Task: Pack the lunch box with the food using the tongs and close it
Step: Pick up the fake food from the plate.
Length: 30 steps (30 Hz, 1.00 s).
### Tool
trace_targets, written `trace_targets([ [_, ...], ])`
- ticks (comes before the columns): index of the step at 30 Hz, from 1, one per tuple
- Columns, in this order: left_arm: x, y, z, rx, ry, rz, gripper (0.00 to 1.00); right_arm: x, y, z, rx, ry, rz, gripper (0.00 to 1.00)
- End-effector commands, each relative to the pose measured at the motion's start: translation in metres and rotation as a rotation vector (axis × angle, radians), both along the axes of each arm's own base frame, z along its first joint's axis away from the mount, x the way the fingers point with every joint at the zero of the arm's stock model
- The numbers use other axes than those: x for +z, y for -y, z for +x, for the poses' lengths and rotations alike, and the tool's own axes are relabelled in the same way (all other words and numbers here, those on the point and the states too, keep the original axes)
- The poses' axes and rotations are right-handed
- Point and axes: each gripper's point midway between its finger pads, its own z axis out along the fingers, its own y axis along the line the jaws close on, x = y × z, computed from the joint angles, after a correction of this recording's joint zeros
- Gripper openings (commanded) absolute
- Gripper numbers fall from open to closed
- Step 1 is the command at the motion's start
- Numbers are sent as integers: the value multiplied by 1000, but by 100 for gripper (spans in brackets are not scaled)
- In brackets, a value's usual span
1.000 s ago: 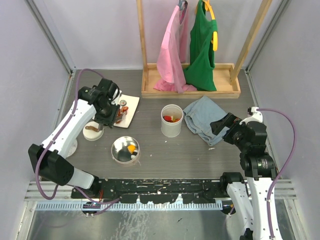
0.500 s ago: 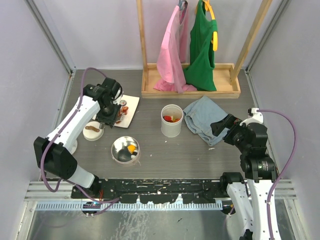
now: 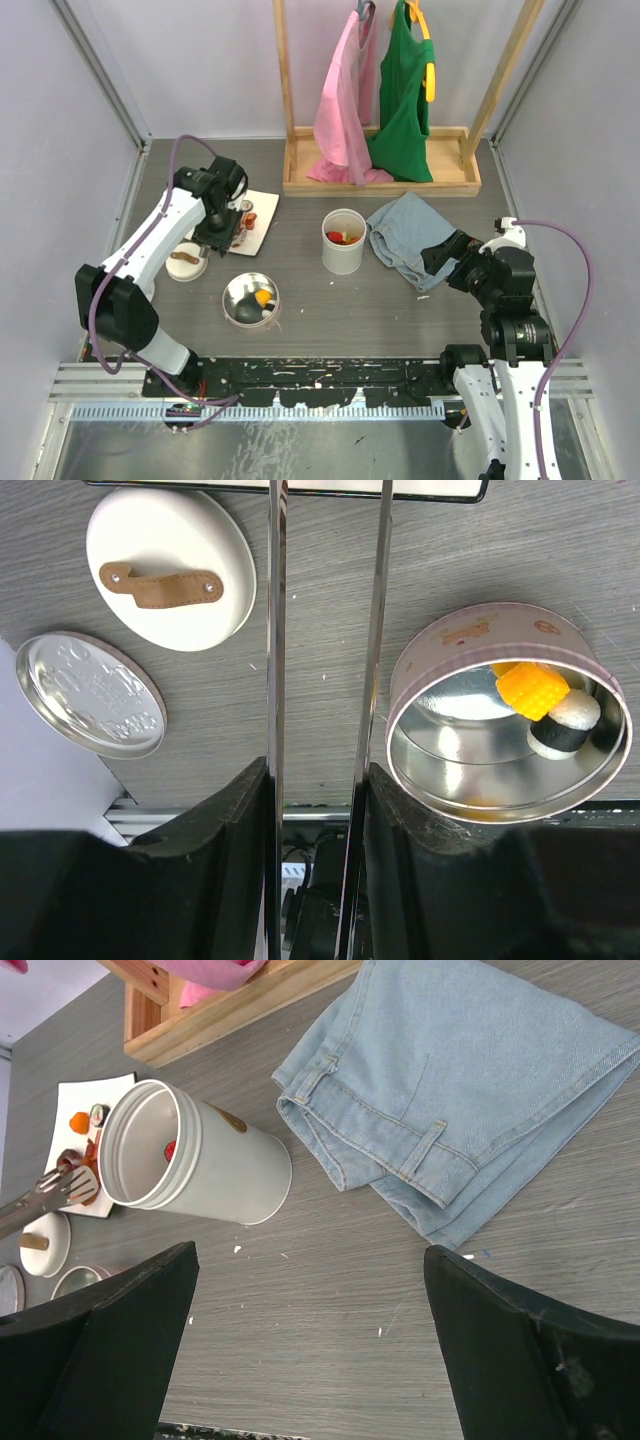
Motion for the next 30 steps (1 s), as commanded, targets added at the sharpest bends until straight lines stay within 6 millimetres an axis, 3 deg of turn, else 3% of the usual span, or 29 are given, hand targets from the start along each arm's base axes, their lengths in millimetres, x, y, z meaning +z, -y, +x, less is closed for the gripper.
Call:
trace_targets([
  [1, 0, 1, 4, -7, 3, -3, 39, 6, 1, 5, 6, 35, -23, 100],
  [14, -7, 7, 5, -8, -27, -26, 32, 3, 2, 8, 9, 28, -31, 100],
  [30, 34, 7, 9, -1, 111, -70, 25, 2, 2, 9, 5, 24, -32, 100],
])
